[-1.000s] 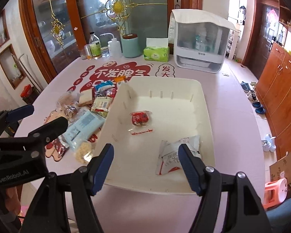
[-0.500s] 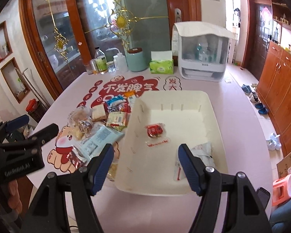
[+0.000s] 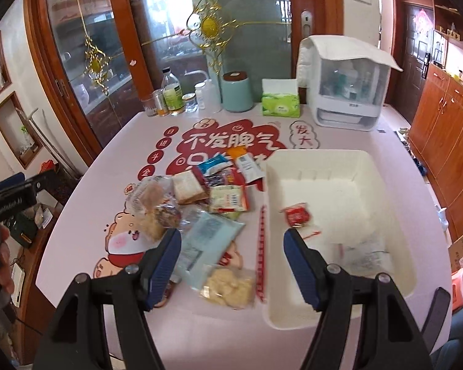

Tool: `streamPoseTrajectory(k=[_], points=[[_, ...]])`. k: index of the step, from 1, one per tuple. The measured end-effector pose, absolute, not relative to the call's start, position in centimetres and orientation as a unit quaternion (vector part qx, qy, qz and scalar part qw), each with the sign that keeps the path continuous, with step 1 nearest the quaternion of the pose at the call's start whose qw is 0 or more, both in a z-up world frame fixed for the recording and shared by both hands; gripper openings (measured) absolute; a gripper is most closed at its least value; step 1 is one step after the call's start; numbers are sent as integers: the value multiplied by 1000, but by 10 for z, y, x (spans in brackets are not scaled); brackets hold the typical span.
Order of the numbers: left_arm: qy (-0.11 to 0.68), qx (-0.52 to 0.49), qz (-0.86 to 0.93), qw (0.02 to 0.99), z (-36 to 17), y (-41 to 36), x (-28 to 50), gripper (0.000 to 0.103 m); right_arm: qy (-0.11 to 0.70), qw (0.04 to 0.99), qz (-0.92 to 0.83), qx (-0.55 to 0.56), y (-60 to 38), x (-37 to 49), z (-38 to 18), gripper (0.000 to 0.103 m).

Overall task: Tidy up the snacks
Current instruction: 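Withdraw both open tools from the tray back toward the snack pile, then grasp the clear printed pastry bag with the left tool while the right grasps the clear nut bag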

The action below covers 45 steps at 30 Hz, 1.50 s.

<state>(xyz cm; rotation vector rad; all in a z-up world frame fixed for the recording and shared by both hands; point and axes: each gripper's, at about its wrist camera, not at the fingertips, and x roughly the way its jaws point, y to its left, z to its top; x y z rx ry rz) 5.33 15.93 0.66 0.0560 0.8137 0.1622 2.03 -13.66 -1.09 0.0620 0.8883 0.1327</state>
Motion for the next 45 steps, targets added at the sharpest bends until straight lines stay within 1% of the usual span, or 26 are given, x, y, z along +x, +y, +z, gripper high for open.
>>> streamPoseTrajectory(k=[5, 11, 13, 17, 22, 24, 27, 36, 38, 39, 42, 43, 45], points=[[431, 67, 19, 900, -24, 179, 92, 96, 447, 892, 56, 31, -98, 43, -24, 69], [482, 96, -55, 869, -76, 168, 138, 96, 472, 879, 72, -5, -48, 70, -60, 69], [499, 90, -72, 859, -95, 166, 159, 96, 480, 873, 87, -24, -30, 79, -73, 69], [561, 42, -105, 820, -138, 165, 199, 96, 485, 863, 116, -82, 5, 98, -102, 69], [595, 51, -118, 794, -176, 155, 223, 95, 498, 850, 122, -121, 29, 128, -140, 68], [607, 41, -124, 784, -185, 152, 230, 95, 514, 840, 123, -125, 32, 141, -157, 61], [615, 32, -130, 777, -194, 149, 239, 95, 538, 824, 126, -125, 35, 152, -177, 45], [633, 8, -118, 765, -220, 139, 259, 95, 543, 826, 141, -53, 18, 152, -179, 41], [634, -20, -122, 763, -221, 142, 261, 87, 545, 826, 140, -40, 14, 151, -180, 40], [635, -33, -125, 762, -221, 144, 261, 80, 546, 826, 140, -31, 12, 150, -180, 40], [627, -46, -112, 769, -219, 149, 259, 68, 546, 826, 140, -13, 9, 147, -180, 40], [625, -47, -112, 771, -218, 151, 258, 64, 546, 826, 142, -8, 8, 146, -179, 40], [621, -45, -108, 775, -216, 154, 253, 61, 546, 826, 144, 4, 7, 144, -177, 40]])
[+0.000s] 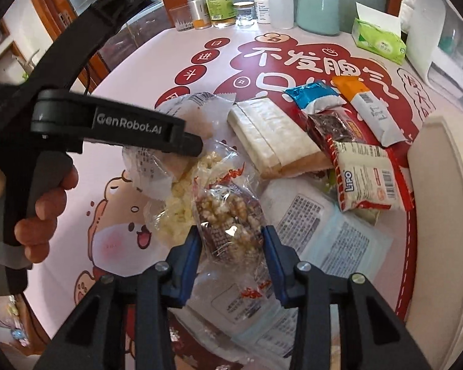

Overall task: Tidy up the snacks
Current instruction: 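Grasp the clear printed pastry bag with the left tool while the right grasps the clear nut bag, then carry both bags over the white tray and open both tools to drop them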

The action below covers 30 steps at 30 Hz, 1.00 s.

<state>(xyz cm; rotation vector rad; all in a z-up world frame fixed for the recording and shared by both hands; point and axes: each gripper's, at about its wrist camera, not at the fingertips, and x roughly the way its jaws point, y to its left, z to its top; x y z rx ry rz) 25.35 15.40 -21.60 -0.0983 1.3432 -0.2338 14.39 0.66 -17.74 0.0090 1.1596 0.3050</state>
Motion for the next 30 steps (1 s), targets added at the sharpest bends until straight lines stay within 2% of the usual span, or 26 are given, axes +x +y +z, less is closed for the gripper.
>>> streamPoseTrajectory(k=[7, 15, 25, 30], points=[[604, -44, -87, 791, -199, 177, 222, 56, 540, 829, 147, 26, -1, 133, -166, 39], [544, 31, -101, 832, -137, 174, 155, 56, 524, 835, 162, 34, -10, 100, -143, 37], [467, 57, -150, 870, -55, 105, 99, 57, 443, 877, 178, 51, -41, 56, -81, 37], [437, 64, -173, 880, -23, 43, 81, 57, 401, 898, 169, 67, -87, 32, -48, 37]])
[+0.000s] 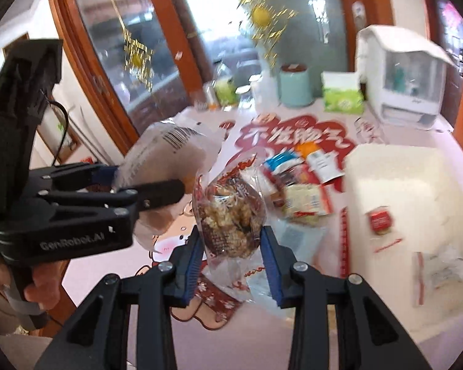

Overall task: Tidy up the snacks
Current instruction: 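Carry both bags over the white tray and open both tools to drop them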

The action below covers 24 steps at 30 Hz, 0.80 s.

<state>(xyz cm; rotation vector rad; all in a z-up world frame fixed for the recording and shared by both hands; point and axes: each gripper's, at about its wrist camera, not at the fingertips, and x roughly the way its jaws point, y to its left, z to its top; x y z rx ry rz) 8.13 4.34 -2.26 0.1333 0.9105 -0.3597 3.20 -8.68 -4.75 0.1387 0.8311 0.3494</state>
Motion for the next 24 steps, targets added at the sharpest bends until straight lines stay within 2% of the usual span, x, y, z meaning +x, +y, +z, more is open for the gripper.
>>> streamPoseTrajectory(k=[6, 12, 18, 24], points=[[414, 73, -192, 887, -4, -42, 65, 58, 373, 917, 130, 58, -168, -1, -20, 37], [419, 95, -192, 882, -7, -121, 55, 58, 358, 927, 91, 59, -252, -12, -4, 37], [439, 112, -175, 874, -24, -175, 53, 59, 343, 935, 68, 65, -321, 12, 10, 37], [467, 128, -154, 862, -39, -207, 62, 62, 354, 931, 69, 53, -342, 55, 13, 37]])
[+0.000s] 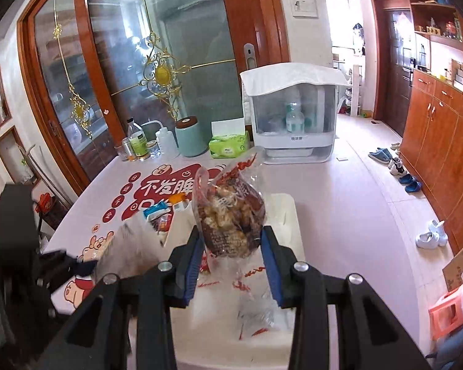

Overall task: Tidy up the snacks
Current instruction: 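Carry both bags over the white tray and open both tools to drop them, then move both open tools back over the remaining snack pile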

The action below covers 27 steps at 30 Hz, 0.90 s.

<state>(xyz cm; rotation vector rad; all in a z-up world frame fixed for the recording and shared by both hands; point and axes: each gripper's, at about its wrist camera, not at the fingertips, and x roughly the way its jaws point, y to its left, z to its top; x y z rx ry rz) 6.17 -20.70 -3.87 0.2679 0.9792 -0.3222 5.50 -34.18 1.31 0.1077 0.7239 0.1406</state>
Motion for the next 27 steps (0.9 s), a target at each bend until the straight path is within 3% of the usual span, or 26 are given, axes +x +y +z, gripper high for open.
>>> streamPoseTrajectory(k=[2, 4, 5, 8, 10, 21, 27], points=[[481, 120, -151, 855, -42, -210, 65, 68, 354, 932, 65, 45, -342, 72, 11, 39], [491, 113, -160, 849, -45, -211, 68, 81, 360, 930, 65, 33, -341, 85, 6, 39], [486, 116, -157, 852, -44, -211, 66, 81, 360, 930, 61, 23, -339, 91, 3, 41], [468, 131, -146, 862, -39, -205, 66, 95, 362, 931, 50, 7, -337, 103, -5, 61], [457, 135, -133, 869, -35, -199, 63, 96, 368, 929, 50, 8, -337, 107, -10, 65], [372, 48, -90, 923, 10, -145, 51, 96, 387, 919, 57, 50, -341, 91, -16, 66], [349, 63, -97, 930, 33, -132, 41, 96, 391, 916, 66, 55, -334, 77, -11, 66]])
